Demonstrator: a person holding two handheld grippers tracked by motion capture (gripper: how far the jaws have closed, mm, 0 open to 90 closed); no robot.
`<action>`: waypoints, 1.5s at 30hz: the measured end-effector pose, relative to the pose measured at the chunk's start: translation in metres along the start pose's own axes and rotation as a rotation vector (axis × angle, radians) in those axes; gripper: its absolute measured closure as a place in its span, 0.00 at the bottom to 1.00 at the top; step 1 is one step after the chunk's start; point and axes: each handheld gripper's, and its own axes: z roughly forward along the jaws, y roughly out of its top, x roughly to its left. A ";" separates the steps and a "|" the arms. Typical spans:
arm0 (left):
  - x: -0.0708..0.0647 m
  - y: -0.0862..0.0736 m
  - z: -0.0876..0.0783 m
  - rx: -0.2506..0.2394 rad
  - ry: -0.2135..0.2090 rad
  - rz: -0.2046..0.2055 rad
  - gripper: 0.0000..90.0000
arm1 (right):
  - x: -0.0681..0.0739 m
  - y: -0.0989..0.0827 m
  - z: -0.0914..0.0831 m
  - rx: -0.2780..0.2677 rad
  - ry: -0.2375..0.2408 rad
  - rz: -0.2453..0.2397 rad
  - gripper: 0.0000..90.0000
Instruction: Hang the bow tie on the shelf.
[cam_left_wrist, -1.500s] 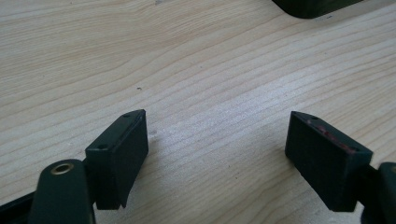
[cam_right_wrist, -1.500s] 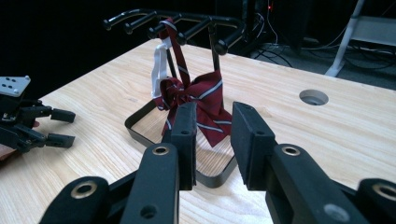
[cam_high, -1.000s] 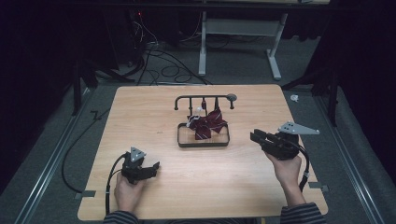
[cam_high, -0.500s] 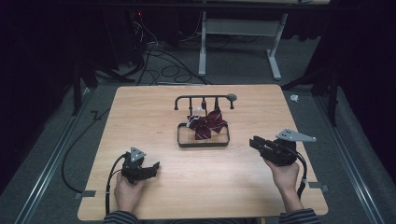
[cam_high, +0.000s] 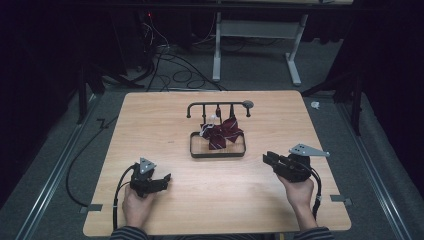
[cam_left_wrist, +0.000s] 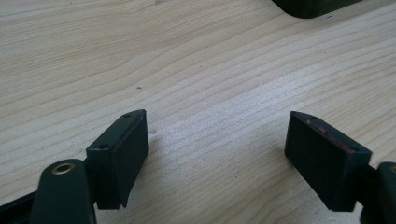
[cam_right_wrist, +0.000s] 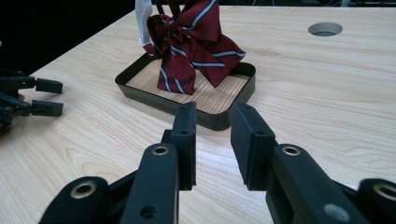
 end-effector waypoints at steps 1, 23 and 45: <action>0.000 0.000 0.000 0.000 0.000 0.001 0.25 | 0.000 -0.001 0.000 -0.003 -0.001 0.003 0.81; 0.000 0.000 0.000 0.000 0.000 0.000 0.24 | -0.002 -0.025 0.033 0.066 -0.031 0.012 0.80; 0.000 0.000 0.000 -0.001 0.000 -0.001 0.25 | -0.001 -0.044 0.059 0.171 -0.133 -0.067 0.77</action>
